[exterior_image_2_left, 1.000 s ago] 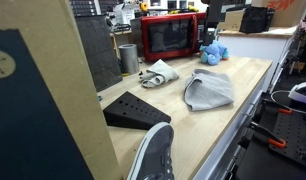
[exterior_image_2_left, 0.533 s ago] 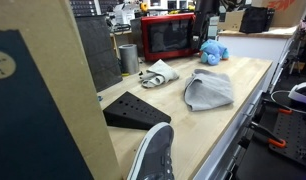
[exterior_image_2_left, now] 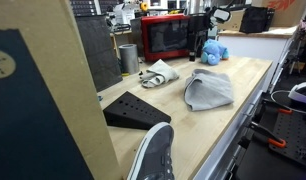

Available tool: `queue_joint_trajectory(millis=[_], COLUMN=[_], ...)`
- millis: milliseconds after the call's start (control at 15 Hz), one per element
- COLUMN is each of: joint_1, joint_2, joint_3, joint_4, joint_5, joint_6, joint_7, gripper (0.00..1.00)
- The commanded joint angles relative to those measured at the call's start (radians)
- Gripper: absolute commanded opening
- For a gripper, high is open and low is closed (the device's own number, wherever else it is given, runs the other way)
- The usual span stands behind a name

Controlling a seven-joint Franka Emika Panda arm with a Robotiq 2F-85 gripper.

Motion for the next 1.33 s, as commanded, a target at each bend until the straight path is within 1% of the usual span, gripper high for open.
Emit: queue_joint_trajectory(millis=[0, 133, 267, 467, 667, 867, 933, 1000, 1067, 1267], joint_1=[-0.059, -0.087, -0.107, -0.124, -0.133, -0.138, -0.141, -0.143, -0.145, -0.153], joint_2=[0.037, 0.060, 0.083, 0.134, 0.173, 0.217, 0.228, 0.239, 0.246, 0.248], joint_3=[-0.006, -0.021, -0.035, -0.050, -0.044, -0.041, -0.042, -0.041, -0.041, -0.040], joint_4=[0.060, 0.072, 0.064, 0.049, 0.045, 0.051, 0.052, 0.056, 0.059, 0.069], joint_5=[-0.138, -0.187, -0.197, -0.164, -0.120, -0.109, -0.105, -0.102, -0.100, -0.090], joint_6=[-0.070, -0.113, -0.140, -0.163, -0.180, -0.191, -0.189, -0.194, -0.197, -0.217], joint_7=[0.114, 0.127, 0.085, -0.011, -0.106, -0.134, -0.141, -0.148, -0.147, -0.157], gripper=[1.00, 1.00, 1.00, 1.00, 1.00, 1.00, 0.75, 0.72, 0.66, 0.42])
